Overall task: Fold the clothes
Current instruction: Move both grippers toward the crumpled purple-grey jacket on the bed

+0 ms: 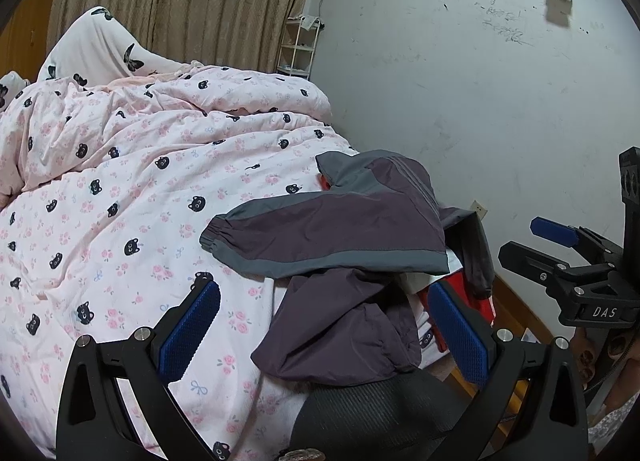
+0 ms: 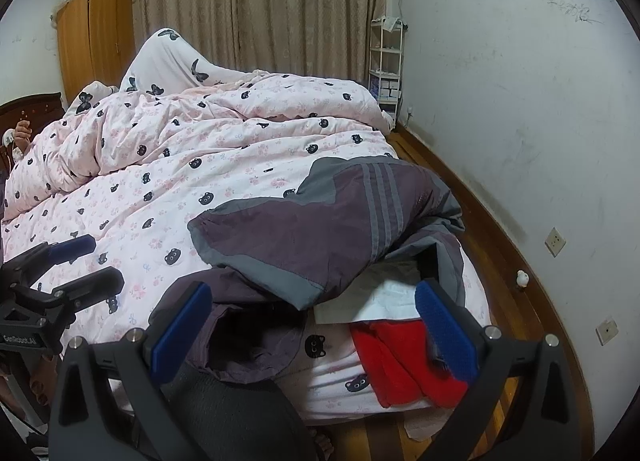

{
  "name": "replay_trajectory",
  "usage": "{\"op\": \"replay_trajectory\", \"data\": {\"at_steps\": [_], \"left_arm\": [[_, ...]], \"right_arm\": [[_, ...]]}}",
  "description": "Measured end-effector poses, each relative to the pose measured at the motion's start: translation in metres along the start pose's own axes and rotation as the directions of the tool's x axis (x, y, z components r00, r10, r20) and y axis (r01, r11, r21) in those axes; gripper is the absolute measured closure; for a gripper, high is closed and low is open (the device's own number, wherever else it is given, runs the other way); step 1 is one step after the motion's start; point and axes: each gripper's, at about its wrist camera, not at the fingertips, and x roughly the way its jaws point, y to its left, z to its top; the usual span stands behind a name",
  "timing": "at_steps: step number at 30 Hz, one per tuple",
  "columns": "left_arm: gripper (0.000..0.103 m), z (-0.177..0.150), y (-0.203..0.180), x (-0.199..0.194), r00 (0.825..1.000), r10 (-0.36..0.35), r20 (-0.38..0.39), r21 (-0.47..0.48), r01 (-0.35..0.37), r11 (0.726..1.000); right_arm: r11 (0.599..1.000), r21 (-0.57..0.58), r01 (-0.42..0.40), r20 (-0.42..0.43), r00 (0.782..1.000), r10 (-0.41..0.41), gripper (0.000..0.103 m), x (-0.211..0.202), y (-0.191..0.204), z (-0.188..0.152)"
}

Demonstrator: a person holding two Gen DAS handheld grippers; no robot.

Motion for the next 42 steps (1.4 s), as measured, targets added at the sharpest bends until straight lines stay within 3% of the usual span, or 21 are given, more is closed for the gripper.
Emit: {"op": "replay_trajectory", "data": {"at_steps": [42], "left_arm": [[0.000,0.011,-0.003,0.018,1.000,0.011,-0.022,-0.013,-0.011,1.000]], "right_arm": [[1.000,0.000,0.008,0.001,1.000,-0.008,0.000,0.016,-0.009,0.003]]}}
